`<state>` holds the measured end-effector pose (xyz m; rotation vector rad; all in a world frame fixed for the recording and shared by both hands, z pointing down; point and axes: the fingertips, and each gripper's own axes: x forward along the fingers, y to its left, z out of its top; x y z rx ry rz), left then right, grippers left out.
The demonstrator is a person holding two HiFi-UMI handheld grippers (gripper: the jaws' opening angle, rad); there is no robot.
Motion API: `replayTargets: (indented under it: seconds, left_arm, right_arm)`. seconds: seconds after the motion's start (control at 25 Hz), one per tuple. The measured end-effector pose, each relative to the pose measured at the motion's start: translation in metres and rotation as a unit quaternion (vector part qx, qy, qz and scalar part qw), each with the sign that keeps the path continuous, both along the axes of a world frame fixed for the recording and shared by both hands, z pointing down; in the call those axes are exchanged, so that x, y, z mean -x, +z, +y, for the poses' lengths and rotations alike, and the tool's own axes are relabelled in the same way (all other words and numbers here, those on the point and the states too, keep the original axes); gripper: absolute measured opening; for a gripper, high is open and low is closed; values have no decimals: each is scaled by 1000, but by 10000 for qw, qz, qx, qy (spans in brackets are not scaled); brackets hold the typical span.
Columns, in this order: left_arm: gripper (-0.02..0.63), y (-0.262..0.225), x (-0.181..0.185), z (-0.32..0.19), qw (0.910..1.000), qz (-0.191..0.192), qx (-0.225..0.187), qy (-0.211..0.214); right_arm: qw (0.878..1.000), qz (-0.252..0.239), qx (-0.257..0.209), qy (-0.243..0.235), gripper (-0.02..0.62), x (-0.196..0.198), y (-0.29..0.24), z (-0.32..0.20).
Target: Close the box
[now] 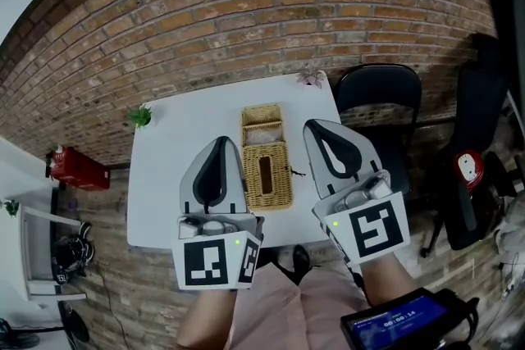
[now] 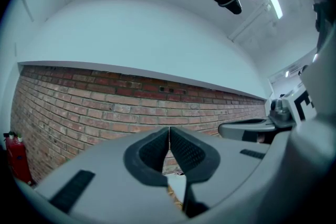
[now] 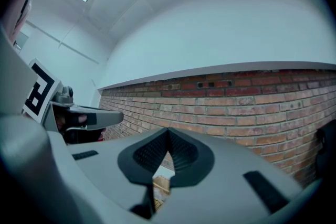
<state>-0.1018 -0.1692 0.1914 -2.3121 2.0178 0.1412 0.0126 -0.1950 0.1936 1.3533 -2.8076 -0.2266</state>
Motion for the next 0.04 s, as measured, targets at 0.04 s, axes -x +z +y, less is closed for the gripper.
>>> replayTargets:
  seconds: [0.04]
  left_arm:
    - [15,0,0,0,10000,-4,5,-1]
  right_arm:
    - [10000,25,1,-5,-2,0,0,0]
